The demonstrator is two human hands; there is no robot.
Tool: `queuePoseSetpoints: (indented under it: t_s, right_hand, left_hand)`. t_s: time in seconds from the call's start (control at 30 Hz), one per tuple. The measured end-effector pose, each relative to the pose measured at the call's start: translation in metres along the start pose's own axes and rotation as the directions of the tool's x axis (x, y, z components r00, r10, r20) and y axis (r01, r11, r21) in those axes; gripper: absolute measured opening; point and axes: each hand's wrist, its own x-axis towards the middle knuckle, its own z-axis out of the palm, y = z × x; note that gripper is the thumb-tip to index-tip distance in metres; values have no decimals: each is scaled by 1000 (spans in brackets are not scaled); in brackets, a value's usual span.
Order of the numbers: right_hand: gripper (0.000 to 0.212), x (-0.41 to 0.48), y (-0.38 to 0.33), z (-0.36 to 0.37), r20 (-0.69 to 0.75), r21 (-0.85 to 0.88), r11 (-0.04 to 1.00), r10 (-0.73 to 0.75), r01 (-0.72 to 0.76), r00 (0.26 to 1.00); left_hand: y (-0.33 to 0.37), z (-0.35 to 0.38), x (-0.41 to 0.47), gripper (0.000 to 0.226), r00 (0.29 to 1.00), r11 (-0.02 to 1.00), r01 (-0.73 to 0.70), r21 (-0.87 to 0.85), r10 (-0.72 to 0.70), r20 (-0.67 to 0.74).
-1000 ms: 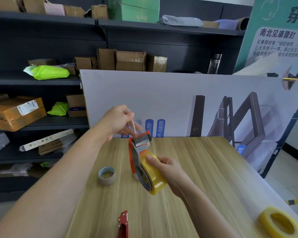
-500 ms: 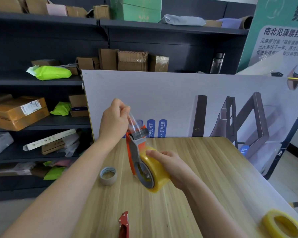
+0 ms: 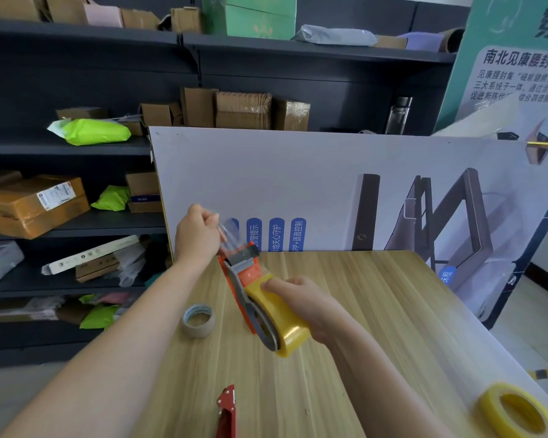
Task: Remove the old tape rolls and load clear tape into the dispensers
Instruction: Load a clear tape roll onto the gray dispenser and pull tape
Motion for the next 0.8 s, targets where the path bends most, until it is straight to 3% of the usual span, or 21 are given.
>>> queuePoseSetpoints:
  t_s: [0.3,0.47,0.63,0.8]
  right_hand:
    - [44,-2,4,4,13,45,998,-39,39,999]
    - [34,-4,11,9,-17,96,993,-70,71,997]
    - [33,-4,19,16,-91,165,980,-97,111,991]
    - [34,-5,22,16,-108,185,977,-90,109,990]
  left_hand:
    - [-6,-3,3,15,998,998,58,-27,-58,-13]
    - [4,-11,2,17,964,955,245,-168,-220,152]
    - [-3,-18,4,3,865,834,485,-265,-413,285]
    - [-21,-14,-1,6,763,719,630,-293,-506,402]
